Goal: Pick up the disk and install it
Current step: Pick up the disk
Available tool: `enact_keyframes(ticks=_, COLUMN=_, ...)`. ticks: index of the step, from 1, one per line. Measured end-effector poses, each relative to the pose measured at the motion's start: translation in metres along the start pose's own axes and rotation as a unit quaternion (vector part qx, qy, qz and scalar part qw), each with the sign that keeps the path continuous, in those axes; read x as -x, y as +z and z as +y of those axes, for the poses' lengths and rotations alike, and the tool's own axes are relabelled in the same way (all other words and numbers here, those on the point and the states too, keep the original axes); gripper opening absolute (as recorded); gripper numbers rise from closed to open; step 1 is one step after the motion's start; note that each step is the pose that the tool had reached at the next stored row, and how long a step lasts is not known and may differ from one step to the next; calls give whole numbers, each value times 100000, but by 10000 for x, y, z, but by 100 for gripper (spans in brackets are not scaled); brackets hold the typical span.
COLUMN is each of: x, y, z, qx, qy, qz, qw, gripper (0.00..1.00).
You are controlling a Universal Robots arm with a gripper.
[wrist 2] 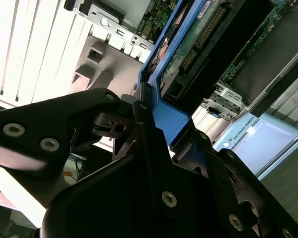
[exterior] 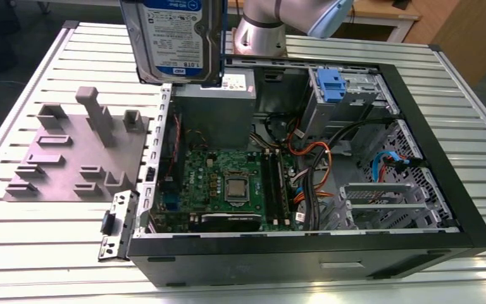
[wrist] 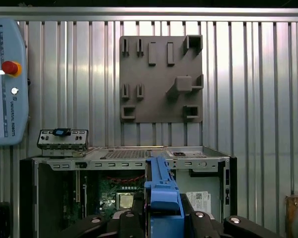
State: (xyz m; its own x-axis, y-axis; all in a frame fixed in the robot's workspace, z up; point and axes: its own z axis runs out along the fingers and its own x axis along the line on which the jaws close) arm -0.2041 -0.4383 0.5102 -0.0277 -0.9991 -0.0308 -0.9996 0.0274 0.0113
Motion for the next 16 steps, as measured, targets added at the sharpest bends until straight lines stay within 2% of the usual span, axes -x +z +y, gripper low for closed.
enact_keyframes(ticks=16, x=8, y=-1, z=-358, qx=-2, qy=2, qz=-1, qw=100000, gripper=37)
